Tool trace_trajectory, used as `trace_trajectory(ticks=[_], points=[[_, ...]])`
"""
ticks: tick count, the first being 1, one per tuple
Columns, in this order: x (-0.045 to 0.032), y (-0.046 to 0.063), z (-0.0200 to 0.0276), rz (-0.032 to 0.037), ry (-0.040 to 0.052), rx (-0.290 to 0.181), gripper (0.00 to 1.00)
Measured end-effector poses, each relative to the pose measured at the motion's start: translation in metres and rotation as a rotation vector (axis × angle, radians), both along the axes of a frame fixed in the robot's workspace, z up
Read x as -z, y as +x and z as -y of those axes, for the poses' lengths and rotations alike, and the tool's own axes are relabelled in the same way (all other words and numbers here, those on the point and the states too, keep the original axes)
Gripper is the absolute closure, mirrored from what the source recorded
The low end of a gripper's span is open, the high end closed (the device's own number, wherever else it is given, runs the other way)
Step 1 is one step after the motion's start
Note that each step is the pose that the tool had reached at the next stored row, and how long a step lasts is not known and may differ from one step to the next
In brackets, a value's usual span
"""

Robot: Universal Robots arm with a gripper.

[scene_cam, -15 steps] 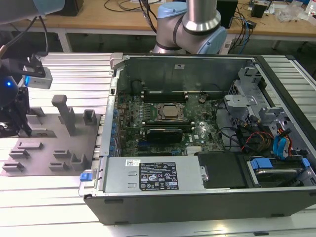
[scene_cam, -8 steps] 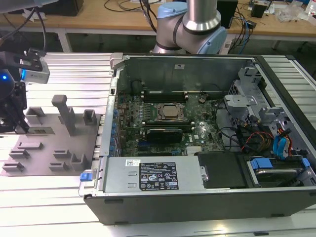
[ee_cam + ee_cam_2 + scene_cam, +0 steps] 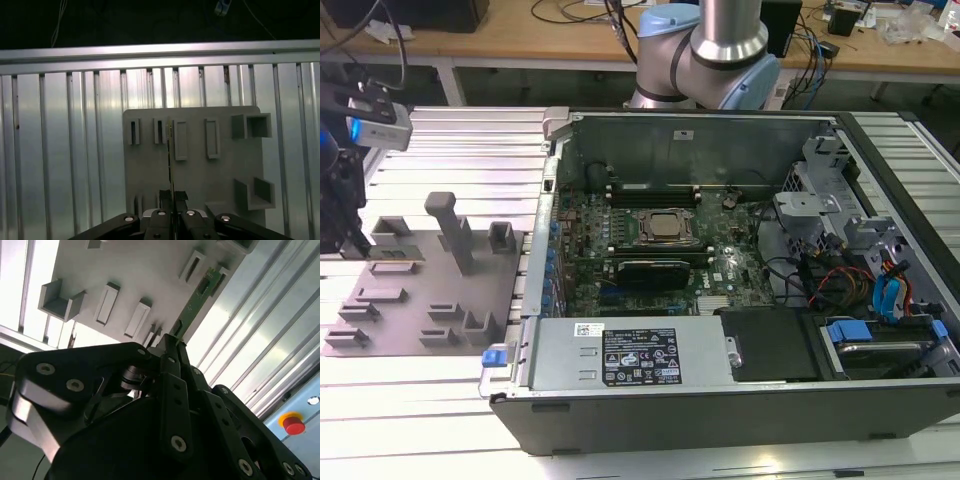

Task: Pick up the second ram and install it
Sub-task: 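Pick up the second ram and move it above second insertion slot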

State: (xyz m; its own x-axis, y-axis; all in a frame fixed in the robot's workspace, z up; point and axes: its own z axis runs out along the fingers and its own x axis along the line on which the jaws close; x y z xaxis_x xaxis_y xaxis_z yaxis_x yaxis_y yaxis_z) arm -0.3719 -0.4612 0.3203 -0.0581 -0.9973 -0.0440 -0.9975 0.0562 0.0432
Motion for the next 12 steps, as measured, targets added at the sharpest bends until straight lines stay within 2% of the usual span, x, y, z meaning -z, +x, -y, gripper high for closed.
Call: trace_trajectory(ticks=[2,6,12], points=[[-0.0042,0.000,0.0000,0.0000,0.0005,0.000,0.89],[-0.0211,0.000,0.0000,0.0000,0.0008,0.000,0.89],[-0.0347,0.000,0.0000,0.0000,0.0011,0.000,0.89]])
